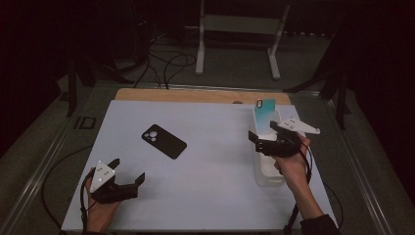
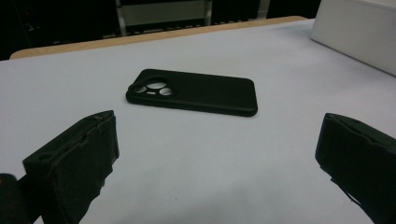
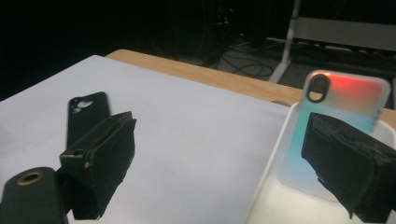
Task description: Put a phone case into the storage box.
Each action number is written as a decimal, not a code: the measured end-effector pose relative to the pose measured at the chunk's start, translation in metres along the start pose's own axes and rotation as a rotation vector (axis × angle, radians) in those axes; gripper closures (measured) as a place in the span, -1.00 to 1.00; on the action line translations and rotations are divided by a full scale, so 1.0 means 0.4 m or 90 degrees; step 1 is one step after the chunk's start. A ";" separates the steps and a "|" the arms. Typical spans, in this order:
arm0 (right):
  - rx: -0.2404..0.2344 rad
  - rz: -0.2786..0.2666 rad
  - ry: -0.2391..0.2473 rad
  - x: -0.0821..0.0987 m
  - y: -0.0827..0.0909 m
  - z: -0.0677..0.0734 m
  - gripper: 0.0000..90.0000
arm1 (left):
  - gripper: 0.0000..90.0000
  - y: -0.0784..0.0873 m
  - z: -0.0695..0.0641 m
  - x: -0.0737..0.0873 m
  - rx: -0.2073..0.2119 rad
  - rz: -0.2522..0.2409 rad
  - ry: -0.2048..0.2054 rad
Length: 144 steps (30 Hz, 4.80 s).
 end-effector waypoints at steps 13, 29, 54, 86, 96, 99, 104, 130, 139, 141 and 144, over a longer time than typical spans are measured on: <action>-0.041 -0.028 0.022 0.118 0.073 0.035 -0.78 | -1.00 0.002 0.000 -0.003 -0.002 0.000 -0.001; -0.032 -0.048 0.024 0.224 0.124 0.045 -0.78 | -1.00 0.008 0.001 -0.009 -0.006 -0.004 -0.004; -0.027 -0.064 0.005 0.252 0.131 0.037 -0.78 | -1.00 0.011 -0.009 -0.046 -0.001 -0.008 -0.012; -0.024 -0.068 0.000 0.253 0.129 0.032 -0.77 | -1.00 -0.056 -0.017 -0.149 0.046 0.004 -0.035; -0.026 -0.069 -0.002 0.254 0.129 0.031 -0.77 | -0.97 -0.122 -0.013 -0.193 0.068 0.015 -0.029; -0.027 -0.066 -0.004 0.256 0.128 0.033 -0.78 | -0.92 -0.146 -0.009 -0.205 0.070 0.020 -0.021; -0.027 -0.068 -0.001 0.256 0.128 0.033 -0.78 | -0.79 -0.188 -0.008 -0.219 0.059 0.034 -0.016; -0.034 -0.067 -0.004 0.256 0.126 0.036 -0.77 | 1.00 -0.425 0.011 -0.177 0.098 0.168 0.000; -0.034 -0.068 -0.005 0.256 0.127 0.035 -0.77 | 1.00 -0.487 0.012 -0.140 0.091 0.200 0.028; -0.034 -0.068 -0.006 0.256 0.127 0.035 -0.77 | 1.00 -0.500 0.010 -0.135 0.086 0.212 0.026; -0.037 -0.067 -0.007 0.257 0.126 0.036 -0.77 | 1.00 -0.514 0.009 -0.131 0.084 0.225 0.027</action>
Point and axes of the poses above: each handheld gripper's, and its own axes: y roughly backward along the jaws, x roughly out of its underside, z roughly to its left, the point moved 2 cm from there along -y, roughly forward along the jaws, and after that the axes turned 8 degrees about x, right-handed, at the moved point
